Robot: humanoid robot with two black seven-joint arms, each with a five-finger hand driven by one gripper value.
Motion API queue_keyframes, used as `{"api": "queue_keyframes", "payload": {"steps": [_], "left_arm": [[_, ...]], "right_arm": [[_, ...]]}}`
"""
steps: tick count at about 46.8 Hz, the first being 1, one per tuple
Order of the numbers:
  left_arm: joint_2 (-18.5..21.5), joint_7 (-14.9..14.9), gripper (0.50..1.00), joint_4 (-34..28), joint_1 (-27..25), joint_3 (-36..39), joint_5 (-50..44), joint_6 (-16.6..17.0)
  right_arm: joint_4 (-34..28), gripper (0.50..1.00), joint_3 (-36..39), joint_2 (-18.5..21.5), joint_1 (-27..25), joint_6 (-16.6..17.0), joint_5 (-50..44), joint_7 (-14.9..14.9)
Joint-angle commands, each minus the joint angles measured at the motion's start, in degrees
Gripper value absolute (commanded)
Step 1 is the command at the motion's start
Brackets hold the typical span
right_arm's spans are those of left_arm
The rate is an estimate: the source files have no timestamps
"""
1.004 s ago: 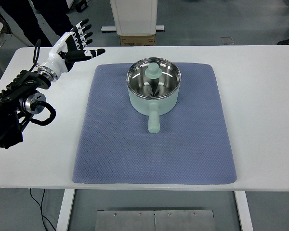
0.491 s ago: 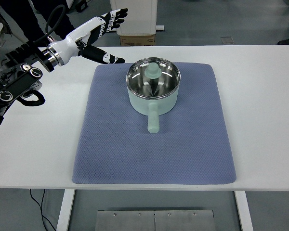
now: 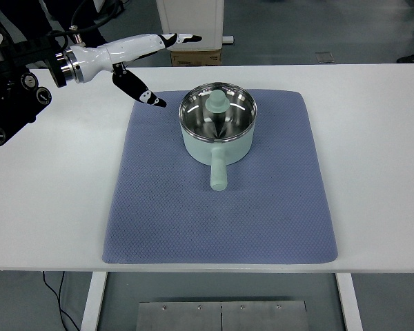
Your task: Rotate green pot handle
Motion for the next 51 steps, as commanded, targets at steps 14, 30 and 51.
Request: {"api": "queue_keyframes", "payload": {"steps": [14,30,51], "left_arm": [[1.44,0.02,1.0,-2.71,-4.22,2.54,-1.33,-0.44],[2.76,0.02,1.0,-14.83,-6.77,7.71,-0.36,-0.8],[1.27,0.02,1.0,-21.61,-12.48,16.51,7.81,-3.25]], "right_arm": [[0.0,1.0,0.0,0.0,-0.01,0.01,0.0,0.0],[0.0,1.0,0.0,0.0,-0.01,0.01,0.0,0.0],[0.0,1.0,0.0,0.0,-0.01,0.01,0.0,0.0]]}}
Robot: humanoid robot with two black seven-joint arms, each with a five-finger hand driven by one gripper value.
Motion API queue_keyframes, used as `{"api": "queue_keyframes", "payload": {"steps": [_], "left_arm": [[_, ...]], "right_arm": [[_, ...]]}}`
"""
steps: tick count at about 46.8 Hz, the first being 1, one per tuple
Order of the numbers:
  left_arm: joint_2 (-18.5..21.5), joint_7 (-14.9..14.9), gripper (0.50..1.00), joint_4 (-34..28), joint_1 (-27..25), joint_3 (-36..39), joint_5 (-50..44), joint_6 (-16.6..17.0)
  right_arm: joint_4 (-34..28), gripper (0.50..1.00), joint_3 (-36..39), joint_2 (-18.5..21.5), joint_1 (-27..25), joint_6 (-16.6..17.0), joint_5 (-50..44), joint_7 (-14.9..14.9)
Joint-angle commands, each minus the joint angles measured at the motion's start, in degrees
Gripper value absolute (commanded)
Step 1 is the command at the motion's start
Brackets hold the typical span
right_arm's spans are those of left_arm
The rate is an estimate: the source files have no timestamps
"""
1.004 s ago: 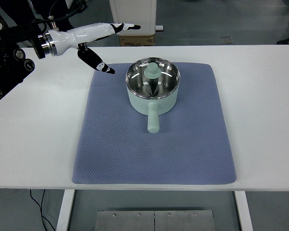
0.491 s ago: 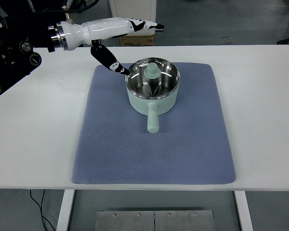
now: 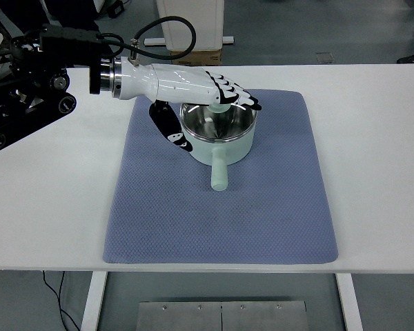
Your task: Rotate green pot handle
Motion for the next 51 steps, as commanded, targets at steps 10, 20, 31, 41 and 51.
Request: {"api": "queue_keyframes", "payload": {"steps": [10,20,31,41,51], "left_arm": [[-3.89,0.0,1.0,-0.1,-1.99,2.17,1.11,-3.55],[-7.23,0.0,1.0,-0.1,-3.14,3.14,1.64,-9.18],[-9.08,0.0,1.0,0.16,-2.52,5.78,8.75,-9.18],[-9.78,0.0,1.0,0.6,-0.94,6.13,12.27,-8.22],[-9.78,0.0,1.0,0.69,1.16,6.74,13.59,-7.07]], "right_arm": [[0.0,1.0,0.0,0.0,-0.01,0.01,0.0,-0.01],[0.0,1.0,0.0,0.0,-0.01,0.01,0.0,-0.01],[0.0,1.0,0.0,0.0,-0.01,0.01,0.0,-0.01],[0.0,1.0,0.0,0.0,-0.01,0.01,0.0,-0.01],[0.0,1.0,0.0,0.0,-0.01,0.01,0.0,-0.01]]}}
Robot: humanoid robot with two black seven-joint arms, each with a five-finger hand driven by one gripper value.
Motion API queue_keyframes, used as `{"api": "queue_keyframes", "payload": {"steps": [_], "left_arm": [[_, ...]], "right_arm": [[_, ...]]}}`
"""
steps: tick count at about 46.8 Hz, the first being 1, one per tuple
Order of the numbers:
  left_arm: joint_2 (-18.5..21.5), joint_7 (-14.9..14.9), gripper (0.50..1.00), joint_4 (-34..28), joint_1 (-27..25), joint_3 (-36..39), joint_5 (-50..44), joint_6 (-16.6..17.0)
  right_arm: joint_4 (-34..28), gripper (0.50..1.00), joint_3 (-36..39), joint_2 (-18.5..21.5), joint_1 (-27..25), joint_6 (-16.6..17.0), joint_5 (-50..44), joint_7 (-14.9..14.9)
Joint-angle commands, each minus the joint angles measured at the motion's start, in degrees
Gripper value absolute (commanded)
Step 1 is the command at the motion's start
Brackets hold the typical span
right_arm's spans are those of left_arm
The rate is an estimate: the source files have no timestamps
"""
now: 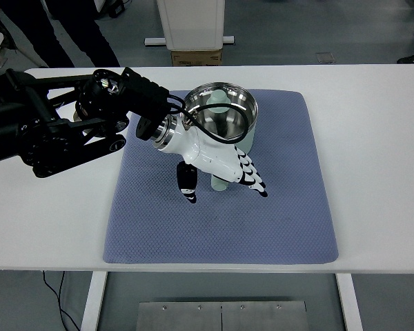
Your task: Rotate green pot handle
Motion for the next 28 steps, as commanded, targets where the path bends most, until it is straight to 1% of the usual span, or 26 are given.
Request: {"api": "queue_keyframes", "payload": {"steps": [1,6,19,28], "left_arm": [[0.0,0.0,1.0,0.07,1.0,0.59,-0.09,-0.08],[0.0,0.0,1.0,0.59,2.05,1.82,-0.09,-0.08],[-1.14,0.0,1.0,1.3,1.88,3.75,0.18,0.0],[-2.2,0.0,1.0,2.09,1.88,4.9,3.16,0.09]], "right_arm": [[0.0,1.0,0.0,0.0,0.0,-0.01,0.0,0.0],[0.0,1.0,0.0,0.0,0.0,-0.01,0.0,0.0],[0.0,1.0,0.0,0.0,0.0,-0.01,0.0,0.0],[0.0,1.0,0.0,0.0,0.0,-0.01,0.0,0.0]]}}
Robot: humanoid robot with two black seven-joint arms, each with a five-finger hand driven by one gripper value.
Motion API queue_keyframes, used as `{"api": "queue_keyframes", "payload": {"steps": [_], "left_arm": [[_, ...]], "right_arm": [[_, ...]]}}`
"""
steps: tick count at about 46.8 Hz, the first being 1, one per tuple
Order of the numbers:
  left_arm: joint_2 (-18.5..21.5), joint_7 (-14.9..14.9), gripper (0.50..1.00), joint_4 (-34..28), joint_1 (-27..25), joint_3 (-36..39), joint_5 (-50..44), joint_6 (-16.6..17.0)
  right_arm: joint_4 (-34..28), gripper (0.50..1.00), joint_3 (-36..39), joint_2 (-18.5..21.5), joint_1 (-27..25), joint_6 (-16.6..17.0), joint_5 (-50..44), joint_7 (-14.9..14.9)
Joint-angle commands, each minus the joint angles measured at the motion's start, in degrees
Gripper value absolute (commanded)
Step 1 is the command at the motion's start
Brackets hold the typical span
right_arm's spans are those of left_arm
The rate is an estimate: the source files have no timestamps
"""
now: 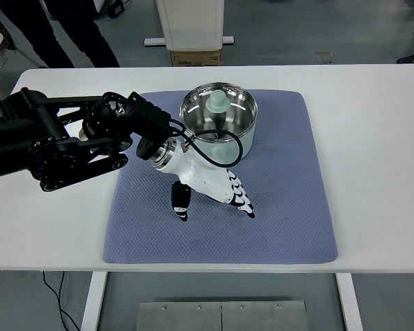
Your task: Rotate green pot handle
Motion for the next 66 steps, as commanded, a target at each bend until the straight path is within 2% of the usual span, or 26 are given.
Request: {"api": "queue_keyframes", "payload": {"steps": [1,18,66], "left_arm": [[-0.59,0.0,1.0,0.27,0.08,0.21,1.41,0.08],[-1.73,0.0,1.0,2.29,-0.19,0.3,3.53,2.18],[-0.16,0.0,1.0,2.65,-2.82,1.79,7.83,2.01]], "right_arm": [[0.0,1.0,0.0,0.0,0.0,0.02,0.0,0.0],[0.0,1.0,0.0,0.0,0.0,0.02,0.0,0.0],[0.0,1.0,0.0,0.0,0.0,0.02,0.0,0.0]]}}
